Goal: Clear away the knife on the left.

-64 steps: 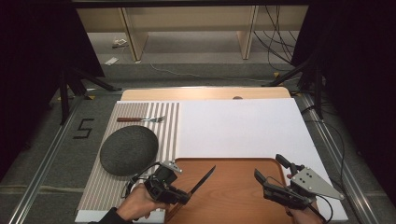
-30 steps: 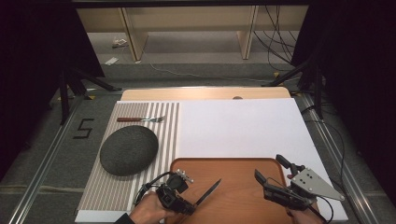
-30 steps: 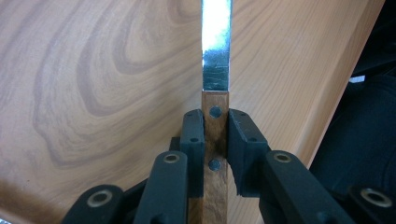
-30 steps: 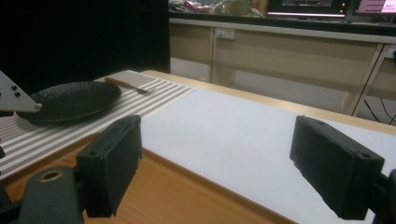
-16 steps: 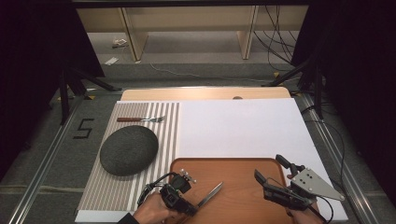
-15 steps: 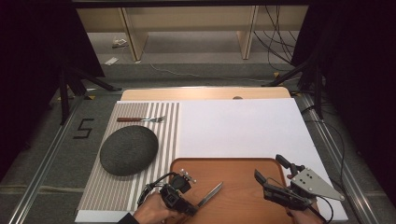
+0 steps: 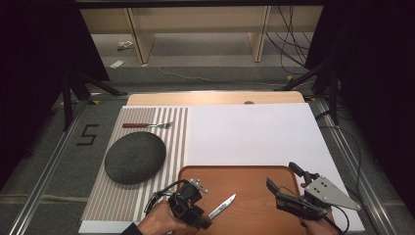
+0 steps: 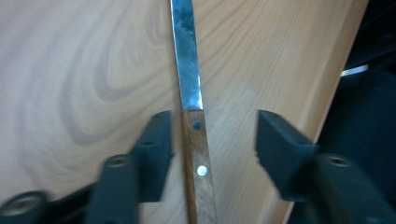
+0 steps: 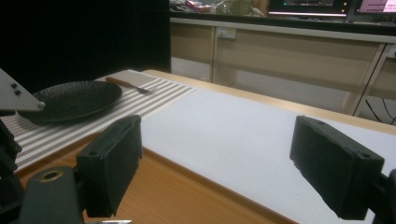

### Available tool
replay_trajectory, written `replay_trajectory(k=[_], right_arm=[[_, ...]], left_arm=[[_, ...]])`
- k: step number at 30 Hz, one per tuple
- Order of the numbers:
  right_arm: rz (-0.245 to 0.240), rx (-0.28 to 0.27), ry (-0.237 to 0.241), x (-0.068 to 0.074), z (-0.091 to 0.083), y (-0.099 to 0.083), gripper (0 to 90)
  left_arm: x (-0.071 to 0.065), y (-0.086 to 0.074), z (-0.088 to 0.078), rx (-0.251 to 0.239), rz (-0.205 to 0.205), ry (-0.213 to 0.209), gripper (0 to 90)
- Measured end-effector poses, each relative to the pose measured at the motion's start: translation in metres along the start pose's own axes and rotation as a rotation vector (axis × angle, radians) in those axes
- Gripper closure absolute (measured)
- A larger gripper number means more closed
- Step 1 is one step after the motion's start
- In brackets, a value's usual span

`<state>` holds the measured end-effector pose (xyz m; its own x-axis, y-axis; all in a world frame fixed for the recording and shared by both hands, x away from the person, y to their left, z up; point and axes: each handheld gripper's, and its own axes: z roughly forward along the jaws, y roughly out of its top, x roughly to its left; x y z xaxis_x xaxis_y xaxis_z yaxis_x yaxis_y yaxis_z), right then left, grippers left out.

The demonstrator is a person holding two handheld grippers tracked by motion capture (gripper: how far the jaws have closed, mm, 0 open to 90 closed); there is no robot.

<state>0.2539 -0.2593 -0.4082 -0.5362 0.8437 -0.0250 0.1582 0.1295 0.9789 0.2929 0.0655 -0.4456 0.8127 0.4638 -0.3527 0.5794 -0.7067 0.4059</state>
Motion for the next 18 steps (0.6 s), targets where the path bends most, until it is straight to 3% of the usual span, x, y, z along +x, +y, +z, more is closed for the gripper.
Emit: replay_trajectory(k=[3,5,11,13,18], right_arm=[[0.0,-0.002,0.003,0.0,0.0,0.0,17.8],[0.0,-0.001,0.002,0.0,0.0,0.0,17.8],[-0.002,0.004,0.002,0.0,0.0,0.0,17.8],[-0.002,0.004,0.003,0.0,0.0,0.0,17.8],[-0.001,0.005,0.004,0.0,0.001,0.0,17.9]], left_arm=[[-0.011,0.001,0.003,0.024,0.074,0.046,25.6],[-0.018,0.003,0.005,0.006,0.125,0.065,26.9],[-0.03,0.006,0.009,-0.049,0.239,0.123,56.5],[-0.03,0.007,0.012,-0.042,0.258,0.136,63.1],[-0.031,0.009,0.018,-0.04,0.284,0.123,74.0]])
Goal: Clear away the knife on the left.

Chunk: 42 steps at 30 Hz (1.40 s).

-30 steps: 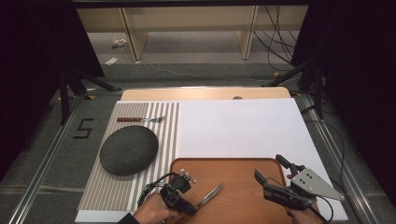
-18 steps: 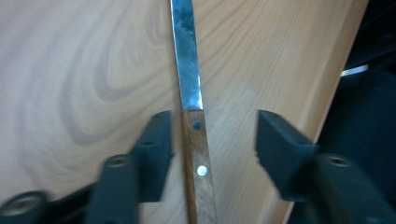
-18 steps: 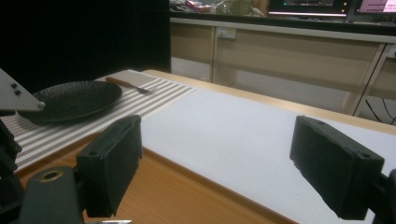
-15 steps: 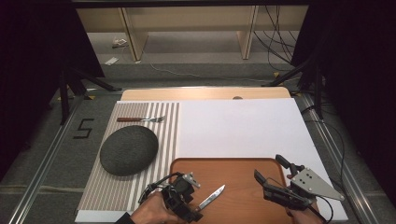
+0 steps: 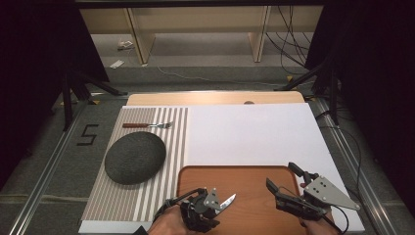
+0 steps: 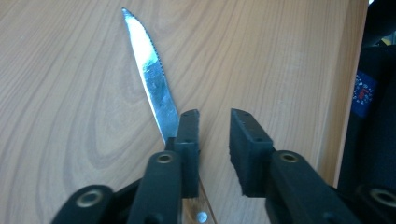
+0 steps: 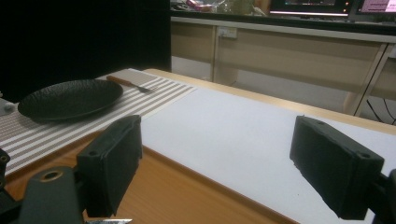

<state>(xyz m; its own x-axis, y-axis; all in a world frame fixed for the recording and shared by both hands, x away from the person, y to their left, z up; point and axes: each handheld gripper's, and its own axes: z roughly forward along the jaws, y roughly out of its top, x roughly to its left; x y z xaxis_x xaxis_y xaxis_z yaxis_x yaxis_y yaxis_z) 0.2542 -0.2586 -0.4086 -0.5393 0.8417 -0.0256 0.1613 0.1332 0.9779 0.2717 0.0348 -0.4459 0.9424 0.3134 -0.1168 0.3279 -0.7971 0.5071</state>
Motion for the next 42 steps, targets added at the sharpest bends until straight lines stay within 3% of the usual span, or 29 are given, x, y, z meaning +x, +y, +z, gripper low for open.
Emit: replay_trajectory(k=[2,13,23,42], right_arm=[[0.0,0.001,0.0,0.0,0.0,0.0,17.9],[-0.003,-0.002,0.002,0.0,0.0,0.0,17.9],[-0.004,-0.001,0.002,0.0,0.0,0.0,17.9],[-0.005,-0.002,0.001,0.0,0.0,0.0,18.0]], left_arm=[[0.0,0.0,0.003,0.007,0.014,0.011,75.4],[0.003,0.003,0.011,0.024,-0.008,0.013,89.2],[0.003,0.002,0.017,0.053,-0.021,-0.004,89.6],[0.013,-0.003,0.015,0.072,-0.067,0.009,89.6]])
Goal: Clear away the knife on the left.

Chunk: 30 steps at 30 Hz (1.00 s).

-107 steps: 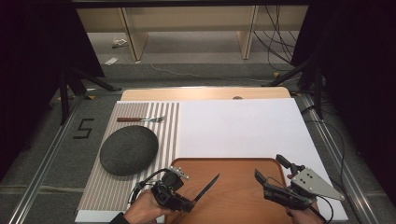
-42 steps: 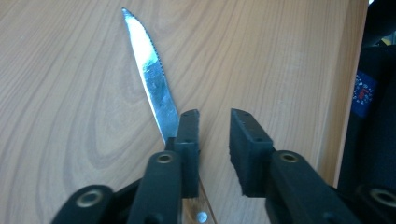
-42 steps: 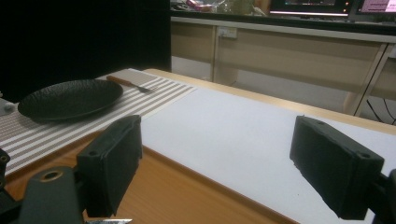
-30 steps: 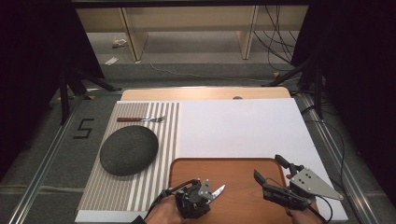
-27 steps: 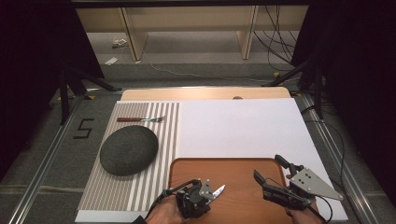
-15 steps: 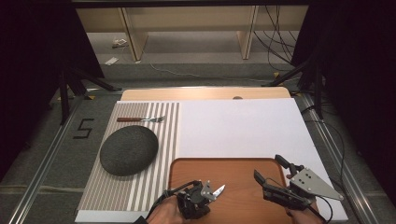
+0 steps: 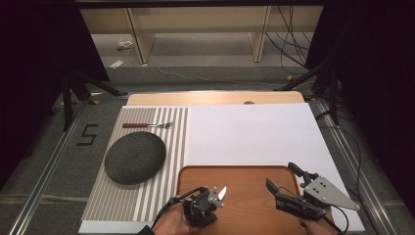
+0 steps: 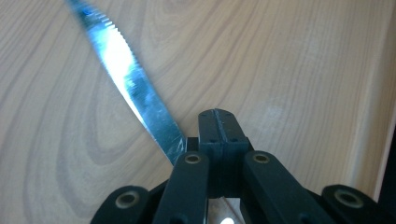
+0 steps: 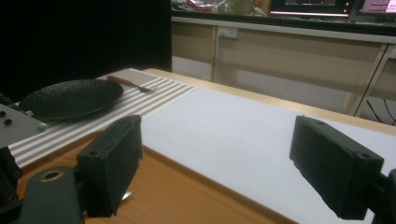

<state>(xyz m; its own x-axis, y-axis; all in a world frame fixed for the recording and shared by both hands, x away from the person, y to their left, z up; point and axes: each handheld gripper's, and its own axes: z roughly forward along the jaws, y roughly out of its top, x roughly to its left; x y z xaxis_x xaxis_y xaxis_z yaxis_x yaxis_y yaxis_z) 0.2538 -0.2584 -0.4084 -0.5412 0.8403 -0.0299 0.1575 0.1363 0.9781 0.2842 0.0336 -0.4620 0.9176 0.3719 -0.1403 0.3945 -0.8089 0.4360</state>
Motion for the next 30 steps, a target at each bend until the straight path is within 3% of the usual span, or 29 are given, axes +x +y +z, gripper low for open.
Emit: replay_trajectory(k=[21,30], right_arm=[[-0.001,-0.001,0.001,0.0,0.0,0.0,18.1],[-0.001,0.002,0.001,0.0,0.0,0.0,18.1]], left_arm=[[0.014,-0.016,-0.012,0.061,-0.05,-0.028,89.6],[0.018,-0.023,-0.017,0.102,-0.05,-0.046,89.6]])
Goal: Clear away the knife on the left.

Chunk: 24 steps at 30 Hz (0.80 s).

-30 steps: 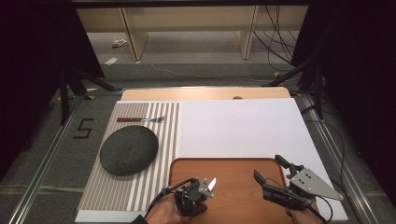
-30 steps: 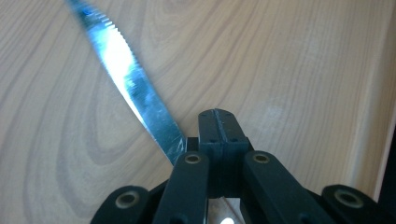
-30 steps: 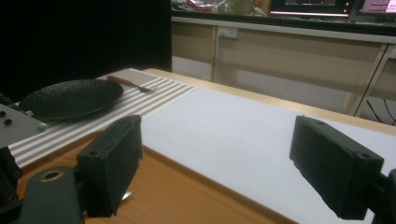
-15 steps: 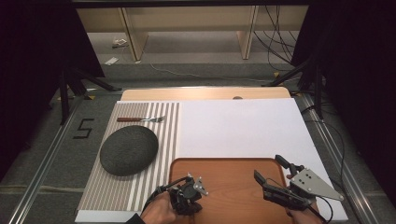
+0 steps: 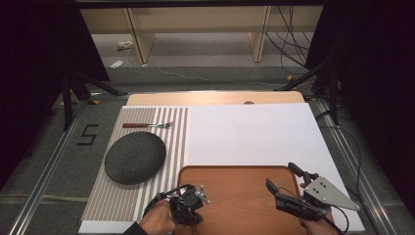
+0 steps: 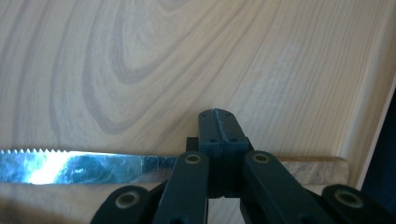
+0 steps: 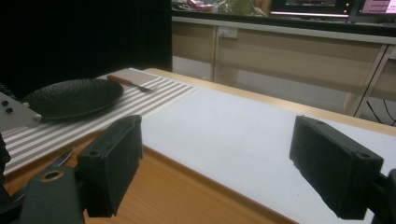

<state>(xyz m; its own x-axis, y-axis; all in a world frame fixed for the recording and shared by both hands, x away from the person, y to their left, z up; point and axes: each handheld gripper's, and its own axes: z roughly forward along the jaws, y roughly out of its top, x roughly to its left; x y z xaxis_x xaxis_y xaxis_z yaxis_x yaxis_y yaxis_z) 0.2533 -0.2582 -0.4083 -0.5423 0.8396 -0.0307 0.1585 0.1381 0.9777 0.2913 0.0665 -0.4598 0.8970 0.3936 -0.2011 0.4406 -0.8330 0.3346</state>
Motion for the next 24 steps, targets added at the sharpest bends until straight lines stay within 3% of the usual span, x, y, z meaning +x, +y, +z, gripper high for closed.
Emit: replay_trajectory(k=[11,24], right_arm=[[-0.002,0.002,-0.003,0.0,0.0,0.0,18.2],[-0.002,0.003,-0.001,0.0,0.0,0.0,18.2]], left_arm=[[0.008,-0.01,-0.006,0.036,-0.026,-0.002,89.6],[0.018,-0.018,-0.011,0.043,-0.054,0.016,89.6]])
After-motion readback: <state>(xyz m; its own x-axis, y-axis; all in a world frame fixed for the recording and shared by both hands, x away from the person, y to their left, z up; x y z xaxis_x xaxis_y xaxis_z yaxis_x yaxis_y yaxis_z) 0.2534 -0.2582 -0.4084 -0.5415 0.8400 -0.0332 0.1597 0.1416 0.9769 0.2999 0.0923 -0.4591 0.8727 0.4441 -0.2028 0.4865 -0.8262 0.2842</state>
